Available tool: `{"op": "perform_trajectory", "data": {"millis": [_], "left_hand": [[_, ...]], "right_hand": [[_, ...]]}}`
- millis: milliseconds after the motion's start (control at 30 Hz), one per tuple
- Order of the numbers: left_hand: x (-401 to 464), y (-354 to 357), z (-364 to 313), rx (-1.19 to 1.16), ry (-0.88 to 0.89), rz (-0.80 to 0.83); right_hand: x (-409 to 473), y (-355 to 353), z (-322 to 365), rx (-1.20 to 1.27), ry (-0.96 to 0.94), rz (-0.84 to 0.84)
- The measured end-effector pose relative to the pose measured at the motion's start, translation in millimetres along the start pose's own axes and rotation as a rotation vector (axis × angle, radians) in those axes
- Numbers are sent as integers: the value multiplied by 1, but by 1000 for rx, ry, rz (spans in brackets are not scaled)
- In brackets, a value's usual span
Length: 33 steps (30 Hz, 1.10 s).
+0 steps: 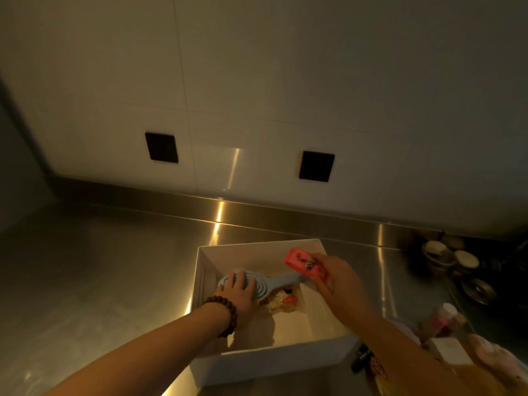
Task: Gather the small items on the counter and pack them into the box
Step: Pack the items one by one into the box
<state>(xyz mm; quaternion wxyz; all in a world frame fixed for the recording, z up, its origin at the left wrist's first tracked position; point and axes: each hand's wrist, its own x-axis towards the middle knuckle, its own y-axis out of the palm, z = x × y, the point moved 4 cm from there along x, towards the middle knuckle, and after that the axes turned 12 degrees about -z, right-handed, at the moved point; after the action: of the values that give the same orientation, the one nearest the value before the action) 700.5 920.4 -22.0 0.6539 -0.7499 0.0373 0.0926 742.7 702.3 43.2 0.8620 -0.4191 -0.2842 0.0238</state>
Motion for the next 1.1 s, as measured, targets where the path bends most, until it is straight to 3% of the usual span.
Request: {"op": "perform_trajectory", "data": {"millis": [300, 533, 733, 933, 1100], "left_hand": [[12, 10, 5, 23, 7, 43], [7, 4, 6, 20, 26, 51], [8, 5, 7, 52, 23, 14], [7, 1, 7, -4, 40, -3], [-9, -22, 1, -135, 31, -117]], "right_hand": [[24, 47, 12, -71, -9, 230], [36, 83, -3, -324, -132, 362], [33, 96, -3, -393, -241, 387], [26, 96, 2, -407, -202, 469], [19, 68, 18, -340, -189, 367]]}}
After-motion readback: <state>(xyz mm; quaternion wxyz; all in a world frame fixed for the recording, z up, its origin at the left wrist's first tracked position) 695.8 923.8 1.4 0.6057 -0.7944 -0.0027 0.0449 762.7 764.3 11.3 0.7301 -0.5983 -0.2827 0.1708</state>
